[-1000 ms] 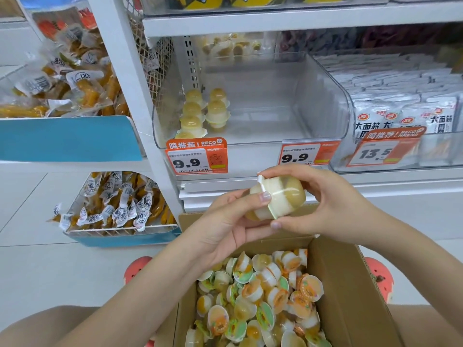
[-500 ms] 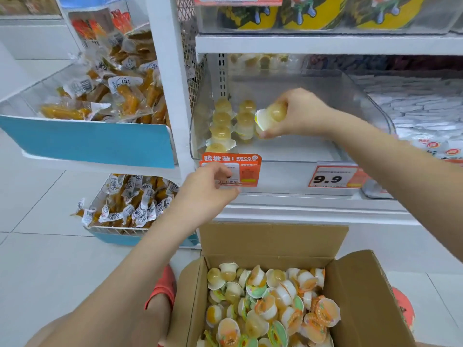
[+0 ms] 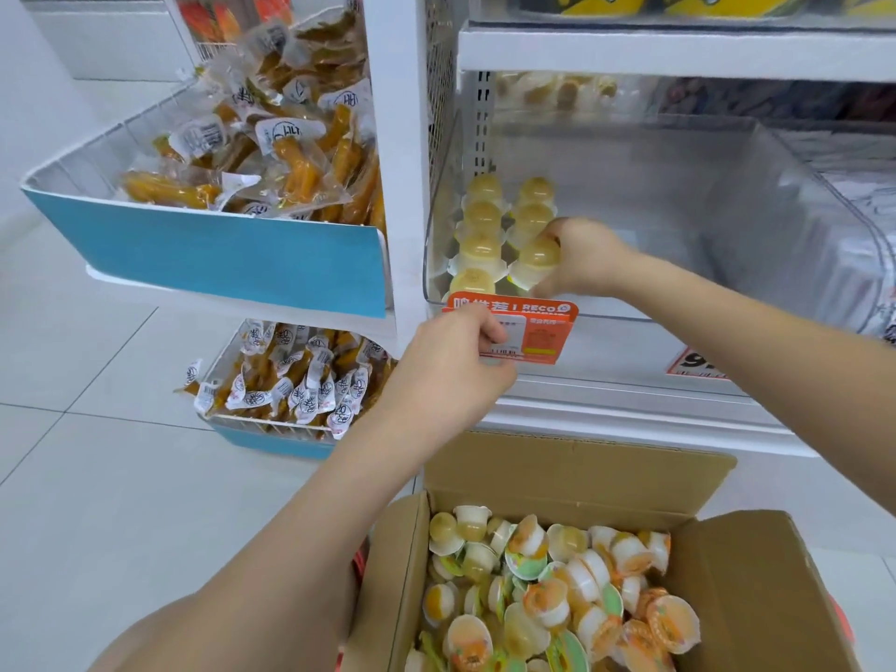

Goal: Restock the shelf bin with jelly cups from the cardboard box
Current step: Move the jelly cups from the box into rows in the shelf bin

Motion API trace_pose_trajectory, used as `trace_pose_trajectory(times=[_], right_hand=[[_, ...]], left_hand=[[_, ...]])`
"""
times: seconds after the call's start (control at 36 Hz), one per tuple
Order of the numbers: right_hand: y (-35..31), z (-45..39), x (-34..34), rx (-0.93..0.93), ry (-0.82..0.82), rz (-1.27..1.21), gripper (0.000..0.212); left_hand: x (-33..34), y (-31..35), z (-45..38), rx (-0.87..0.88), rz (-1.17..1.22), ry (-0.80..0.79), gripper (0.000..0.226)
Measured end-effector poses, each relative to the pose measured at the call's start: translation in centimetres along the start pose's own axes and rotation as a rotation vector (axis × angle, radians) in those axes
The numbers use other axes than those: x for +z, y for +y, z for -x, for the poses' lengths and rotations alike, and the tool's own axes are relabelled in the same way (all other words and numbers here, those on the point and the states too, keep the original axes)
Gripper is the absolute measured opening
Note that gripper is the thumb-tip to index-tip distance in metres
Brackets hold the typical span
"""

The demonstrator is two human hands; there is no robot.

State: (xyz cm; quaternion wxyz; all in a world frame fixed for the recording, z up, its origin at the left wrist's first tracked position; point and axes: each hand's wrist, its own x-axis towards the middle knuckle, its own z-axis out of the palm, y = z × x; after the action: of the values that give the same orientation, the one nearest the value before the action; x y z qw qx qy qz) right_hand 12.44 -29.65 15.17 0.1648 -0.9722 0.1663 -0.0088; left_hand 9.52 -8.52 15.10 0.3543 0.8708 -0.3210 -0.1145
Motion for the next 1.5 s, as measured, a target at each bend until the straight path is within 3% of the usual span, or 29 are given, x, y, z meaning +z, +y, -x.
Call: trace_pose_trajectory(times=[0.58,0.64,0.78,0.89,1.0,1.17,1.25,1.39,1.5], right_hand=[[0.9,0.9,-0.2,0.007,0.085,-0.095,0.074],[1.1,2.3,-1.4,0.025,0.175,-0.133,0.068],[1.4,9.8,-3.2,-0.082,0.549,-0.252,0.030],[2.0,16.5,-0.6,-0.149,0.607,-0.350,0.018],[4.7,21.1,5.3,-0.103,0.454,-0.396,0.023],[8.8,25.1,16.1,0.095,-0.192,-0.340,0.036],[9.6,26.2,20.5,0.133,-0.395,-0.321,0.038],[8.8,26.2,25.4,0.084,-0.553,-0.295,0.048],[8.7,25.2,27.4,0.011,-0.482,-0.136,0.059]], left_hand=[[0.2,-0.2,0.1,0.051,-0.076,0.013,0.027],[0.2,-0.2,0.3,0.061,-0.084,0.008,0.027],[0.6,0.0,1.4,0.053,-0.109,-0.007,0.023],[3.1,-0.6,2.7,0.011,-0.072,-0.034,0.014],[8.1,-3.5,4.6,-0.058,-0.136,-0.172,0.019],[14.2,-11.7,8.0,-0.166,-0.412,-0.555,0.031],[16.2,-15.0,10.0,-0.204,-0.405,-0.667,0.030],[19.0,-18.1,12.2,-0.255,-0.333,-0.716,0.029],[21.5,-19.4,13.0,-0.301,-0.311,-0.777,0.061]])
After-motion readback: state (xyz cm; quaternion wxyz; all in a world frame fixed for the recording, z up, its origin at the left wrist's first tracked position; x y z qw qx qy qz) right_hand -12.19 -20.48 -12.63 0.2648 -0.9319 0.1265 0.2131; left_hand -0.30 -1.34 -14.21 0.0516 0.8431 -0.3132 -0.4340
